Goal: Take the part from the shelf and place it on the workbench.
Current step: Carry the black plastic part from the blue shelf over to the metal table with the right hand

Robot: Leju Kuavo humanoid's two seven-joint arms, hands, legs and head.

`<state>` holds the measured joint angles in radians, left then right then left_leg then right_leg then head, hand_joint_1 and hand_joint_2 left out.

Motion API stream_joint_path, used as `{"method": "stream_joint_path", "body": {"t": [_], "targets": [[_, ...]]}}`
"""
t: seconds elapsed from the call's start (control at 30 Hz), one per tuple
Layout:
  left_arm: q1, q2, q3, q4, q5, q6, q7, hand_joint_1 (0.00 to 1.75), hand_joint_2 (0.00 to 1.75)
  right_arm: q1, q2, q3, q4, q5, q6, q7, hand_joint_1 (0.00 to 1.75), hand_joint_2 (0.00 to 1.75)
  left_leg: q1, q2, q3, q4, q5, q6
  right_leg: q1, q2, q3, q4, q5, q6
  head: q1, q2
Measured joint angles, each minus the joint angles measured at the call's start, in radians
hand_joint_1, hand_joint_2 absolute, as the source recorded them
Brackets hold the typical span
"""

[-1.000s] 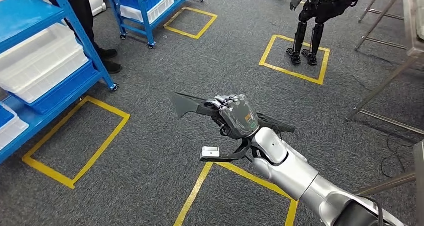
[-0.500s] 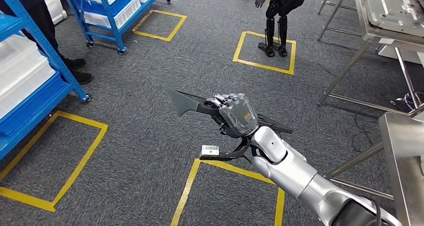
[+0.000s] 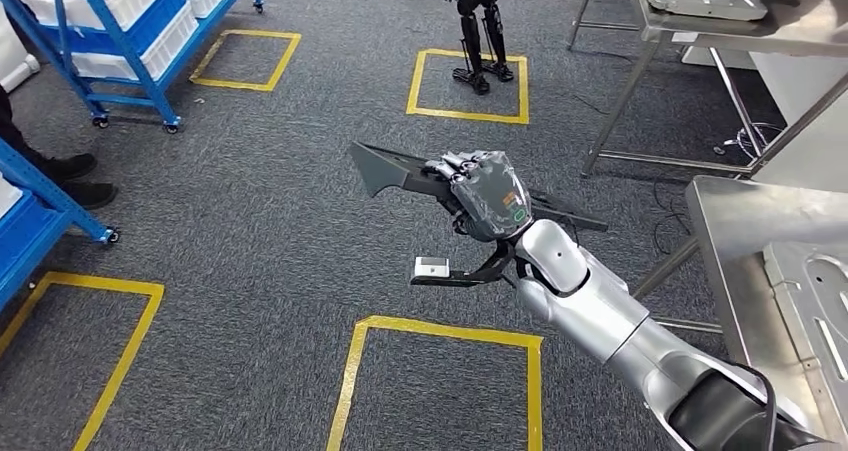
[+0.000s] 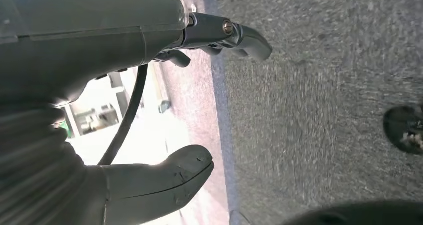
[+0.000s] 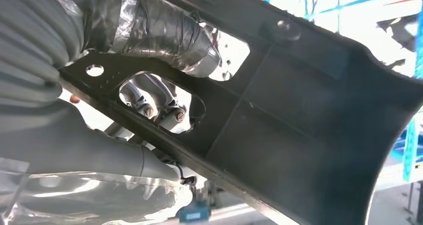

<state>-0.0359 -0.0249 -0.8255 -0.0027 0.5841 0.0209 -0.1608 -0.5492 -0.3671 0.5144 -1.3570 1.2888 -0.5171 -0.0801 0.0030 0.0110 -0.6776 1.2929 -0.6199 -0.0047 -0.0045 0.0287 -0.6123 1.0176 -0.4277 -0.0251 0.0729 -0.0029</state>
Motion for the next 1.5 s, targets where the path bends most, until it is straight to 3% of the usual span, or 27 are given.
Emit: {"method": "stream_joint_path", "body": {"t": [0.03,0.07,0.13,0.17,0.23,0.3,0.37,0.43,0.5,0.53,0.57,0.67,0.73,0.8,0.83,0.9,0.97,1.03,1.1,1.17,1.2,1.23,1.3,1.33,1.4,1.47,1.5], "targets": [[0.000,0.000,-0.002,0.000,0.001,-0.001,0.000,0.00,1.75,-0.008,-0.004,-0.001,0.000,0.000,0.003,-0.001,1.75,1.75,0.000,-0.003,-0.014,0.015,0.011,0.000,0.000,0.014,0.000,0.003,-0.002,0.000,0.000,0.000],[0.000,0.001,-0.004,0.000,0.001,-0.001,0.000,0.00,1.75,-0.013,-0.006,-0.001,0.000,-0.001,0.005,-0.001,1.75,1.75,0.001,-0.005,-0.009,-0.012,0.043,0.001,0.000,0.028,0.001,0.007,-0.005,0.001,0.000,0.000],[0.001,0.002,-0.008,0.000,0.002,-0.001,0.000,0.00,1.75,-0.023,-0.011,-0.002,-0.001,-0.005,0.007,-0.001,1.75,1.75,0.004,-0.032,0.037,-0.136,0.122,0.004,-0.001,0.055,0.001,0.018,-0.012,0.006,0.000,0.000],[0.001,0.003,-0.009,0.000,0.002,-0.001,0.000,0.00,1.75,-0.028,-0.014,-0.003,-0.001,-0.010,0.007,-0.001,1.75,1.75,0.006,-0.050,0.059,-0.192,0.145,0.007,-0.002,0.066,-0.002,0.024,-0.016,0.011,0.000,0.000],[0.000,0.004,-0.012,0.001,0.002,-0.002,0.000,0.00,1.75,-0.036,-0.026,-0.006,-0.003,-0.022,0.008,-0.002,1.75,1.75,0.006,-0.071,0.078,-0.239,0.152,0.011,-0.004,0.086,-0.012,0.030,-0.017,0.022,0.000,0.000],[-0.004,0.004,-0.014,0.001,0.002,-0.003,0.001,0.00,1.75,-0.040,-0.043,-0.013,-0.006,-0.030,0.008,-0.009,1.75,1.75,0.004,-0.055,0.081,-0.249,0.154,0.021,-0.008,0.098,-0.017,0.029,-0.014,0.035,0.000,0.000],[-0.005,0.005,-0.015,0.001,0.002,-0.004,0.001,0.00,1.75,-0.048,-0.058,-0.022,-0.010,-0.032,0.009,-0.016,1.75,1.75,0.005,-0.033,0.087,-0.260,0.160,0.035,-0.006,0.061,-0.031,0.056,-0.033,0.044,0.000,0.000],[-0.003,0.006,-0.016,0.001,0.002,-0.004,0.001,0.00,1.75,-0.061,-0.064,-0.026,-0.013,-0.032,0.010,-0.017,1.75,1.75,0.004,-0.010,0.090,-0.266,0.161,0.043,-0.005,0.003,-0.080,0.155,-0.084,0.051,0.001,0.000],[-0.002,0.007,-0.016,0.001,0.003,-0.004,0.001,0.00,1.75,-0.068,-0.065,-0.027,-0.013,-0.032,0.009,-0.017,1.75,1.75,0.000,0.014,0.090,-0.266,0.158,0.047,-0.008,-0.019,-0.140,0.269,-0.124,0.056,0.000,0.000],[-0.002,0.007,-0.016,0.001,0.005,-0.004,0.001,0.00,1.75,-0.069,-0.065,-0.027,-0.015,-0.031,0.009,-0.017,1.75,1.75,-0.001,0.026,0.091,-0.266,0.156,0.048,-0.010,-0.023,-0.152,0.289,-0.122,0.057,0.000,0.000],[-0.002,0.007,-0.017,0.001,0.006,-0.004,0.000,0.00,1.75,-0.072,-0.066,-0.027,-0.019,-0.031,0.009,-0.016,1.75,1.75,-0.001,0.037,0.093,-0.266,0.154,0.047,-0.010,-0.027,-0.144,0.272,-0.102,0.057,0.000,0.000],[-0.003,0.007,-0.017,0.001,0.015,-0.004,0.000,0.00,1.75,-0.093,-0.068,-0.030,-0.039,-0.028,0.008,-0.012,1.75,1.75,-0.004,0.068,0.105,-0.266,0.144,0.041,-0.002,-0.069,-0.049,0.085,-0.016,0.048,0.001,0.000],[-0.005,0.006,-0.019,0.001,0.020,-0.003,-0.001,0.00,1.75,-0.117,-0.069,-0.032,-0.054,-0.023,0.009,-0.010,1.75,1.75,-0.009,0.085,0.110,-0.265,0.138,0.032,0.008,-0.086,-0.019,0.022,-0.005,0.036,0.000,0.000],[-0.009,0.006,-0.023,0.001,0.025,-0.003,-0.001,0.00,1.75,-0.142,-0.072,-0.033,-0.064,-0.017,0.014,-0.005,1.75,1.75,-0.011,0.103,0.115,-0.267,0.133,0.022,0.010,-0.065,-0.017,0.018,-0.005,0.024,0.000,0.000],[-0.011,0.005,-0.024,0.001,0.029,-0.003,-0.001,0.00,1.75,-0.154,-0.074,-0.035,-0.070,-0.015,0.019,-0.002,1.75,1.75,-0.009,0.097,0.117,-0.262,0.127,0.016,0.008,-0.055,-0.014,0.014,-0.004,0.019,0.000,0.000],[-0.011,0.004,-0.028,0.001,0.033,-0.003,0.000,0.00,1.75,-0.183,-0.075,-0.037,-0.082,-0.018,0.034,0.003,1.75,1.75,-0.006,0.052,0.097,-0.209,0.092,0.007,0.001,-0.035,-0.007,0.006,0.000,0.006,0.000,0.000],[-0.008,0.003,-0.032,0.001,0.035,-0.003,0.000,0.00,1.75,-0.204,-0.074,-0.038,-0.090,-0.023,0.046,0.004,1.75,1.75,-0.001,0.006,0.036,-0.085,0.033,0.003,0.000,-0.016,-0.005,0.005,0.000,-0.002,0.000,0.000],[-0.007,0.002,-0.034,0.001,0.036,-0.003,0.000,0.00,1.75,-0.210,-0.074,-0.037,-0.094,-0.025,0.051,0.003,1.75,1.75,0.000,-0.004,-0.024,0.016,0.006,0.000,0.001,0.008,-0.005,0.006,-0.001,-0.004,0.000,0.000],[-0.007,0.001,-0.036,0.001,0.036,-0.003,0.001,0.00,1.75,-0.211,-0.074,-0.037,-0.097,-0.026,0.052,0.003,1.75,1.75,0.002,-0.009,-0.020,-0.020,0.056,0.000,0.000,0.034,-0.004,0.011,-0.003,-0.002,0.000,0.000],[-0.005,0.000,-0.037,0.001,0.036,-0.002,0.001,0.00,1.75,-0.213,-0.074,-0.037,-0.100,-0.027,0.052,0.003,1.75,1.75,0.008,-0.045,0.035,-0.155,0.132,0.002,-0.001,0.061,-0.006,0.020,-0.009,0.005,0.000,0.000],[-0.005,0.000,-0.037,0.001,0.036,-0.002,0.002,0.00,1.75,-0.216,-0.074,-0.037,-0.102,-0.027,0.053,0.003,1.75,1.75,0.011,-0.064,0.057,-0.207,0.153,0.003,-0.002,0.073,-0.010,0.025,-0.011,0.010,0.000,0.000],[-0.005,0.000,-0.038,0.001,0.036,-0.002,0.002,0.00,1.75,-0.218,-0.074,-0.037,-0.103,-0.027,0.053,0.003,1.75,1.75,0.011,-0.077,0.069,-0.236,0.160,0.006,-0.003,0.084,-0.015,0.029,-0.011,0.016,0.000,0.000],[-0.007,0.000,-0.038,0.001,0.036,-0.002,0.002,0.00,1.75,-0.219,-0.074,-0.037,-0.103,-0.027,0.054,0.003,1.75,1.75,0.008,-0.067,0.074,-0.247,0.159,0.015,-0.007,0.106,-0.022,0.027,-0.008,0.030,0.000,0.000],[-0.009,0.000,-0.039,0.001,0.036,-0.002,0.002,0.00,1.75,-0.218,-0.076,-0.037,-0.103,-0.027,0.054,0.003,1.75,1.75,0.008,-0.055,0.077,-0.253,0.162,0.022,-0.008,0.101,-0.023,0.027,-0.008,0.036,0.000,0.000],[-0.010,-0.002,-0.039,0.001,0.036,-0.002,0.002,0.00,1.75,-0.221,-0.079,-0.038,-0.103,-0.027,0.054,0.003,1.75,1.75,0.009,-0.029,0.084,-0.267,0.169,0.036,-0.005,0.047,-0.041,0.063,-0.031,0.044,0.001,0.000],[-0.008,-0.002,-0.039,0.001,0.037,-0.001,0.002,0.00,1.75,-0.225,-0.082,-0.038,-0.103,-0.027,0.054,0.003,1.75,1.75,0.007,-0.007,0.087,-0.273,0.170,0.043,-0.005,-0.010,-0.092,0.166,-0.085,0.050,0.002,0.000],[-0.006,-0.002,-0.039,0.001,0.037,-0.001,0.002,0.00,1.75,-0.224,-0.082,-0.038,-0.103,-0.027,0.055,0.003,1.75,1.75,0.006,0.005,0.087,-0.273,0.169,0.044,-0.008,-0.018,-0.124,0.228,-0.109,0.054,0.002,0.000]]}}
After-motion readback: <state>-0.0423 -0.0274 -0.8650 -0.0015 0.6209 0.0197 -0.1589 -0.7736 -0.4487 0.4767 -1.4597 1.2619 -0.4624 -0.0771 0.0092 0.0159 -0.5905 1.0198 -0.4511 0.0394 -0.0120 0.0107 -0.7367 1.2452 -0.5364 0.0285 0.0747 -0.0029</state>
